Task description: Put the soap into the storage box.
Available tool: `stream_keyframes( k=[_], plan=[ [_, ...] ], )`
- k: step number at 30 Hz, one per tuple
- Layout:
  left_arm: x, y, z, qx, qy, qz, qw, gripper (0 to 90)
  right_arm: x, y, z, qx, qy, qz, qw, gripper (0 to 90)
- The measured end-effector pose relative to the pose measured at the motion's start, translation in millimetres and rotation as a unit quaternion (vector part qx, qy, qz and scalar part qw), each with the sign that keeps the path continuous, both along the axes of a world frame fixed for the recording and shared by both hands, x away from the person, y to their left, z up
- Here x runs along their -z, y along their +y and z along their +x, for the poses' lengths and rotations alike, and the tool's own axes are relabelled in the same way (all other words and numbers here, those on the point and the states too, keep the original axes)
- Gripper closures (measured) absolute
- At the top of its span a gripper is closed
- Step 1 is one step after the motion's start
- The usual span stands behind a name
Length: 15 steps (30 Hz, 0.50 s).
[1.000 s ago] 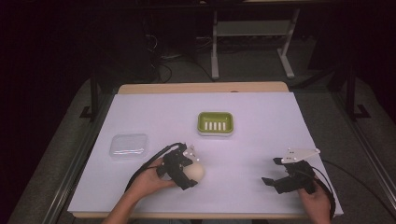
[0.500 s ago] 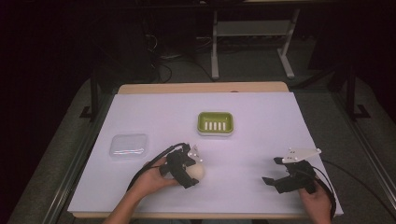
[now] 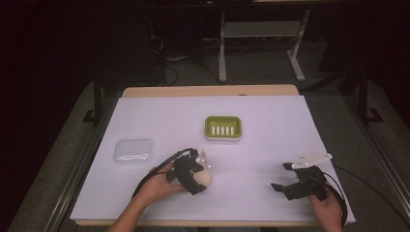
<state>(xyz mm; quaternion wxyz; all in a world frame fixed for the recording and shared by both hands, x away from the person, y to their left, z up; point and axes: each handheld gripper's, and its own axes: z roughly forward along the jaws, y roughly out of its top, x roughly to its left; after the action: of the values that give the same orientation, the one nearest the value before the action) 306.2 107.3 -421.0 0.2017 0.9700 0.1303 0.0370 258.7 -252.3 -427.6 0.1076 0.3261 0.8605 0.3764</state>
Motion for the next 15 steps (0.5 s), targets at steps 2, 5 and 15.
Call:
stream_keyframes(
  k=[2, 5, 15],
  plan=[
    [-0.2, -0.2, 0.5, 0.001, 0.005, -0.001, 1.0000, 24.4, -0.1, 0.2, -0.2, 0.000, -0.001, 0.000, 1.0000, 13.6],
    [-0.8, -1.7, 1.5, 0.004, 0.019, -0.007, 0.9998, 24.5, -0.4, -0.4, -0.2, -0.001, -0.001, 0.000, 1.0000, 13.6],
    [-11.6, -11.5, 14.5, 0.010, 0.032, -0.019, 0.9993, 24.5, -0.5, -2.7, 0.7, 0.002, 0.000, 0.005, 1.0000, 13.6]
  ],
)
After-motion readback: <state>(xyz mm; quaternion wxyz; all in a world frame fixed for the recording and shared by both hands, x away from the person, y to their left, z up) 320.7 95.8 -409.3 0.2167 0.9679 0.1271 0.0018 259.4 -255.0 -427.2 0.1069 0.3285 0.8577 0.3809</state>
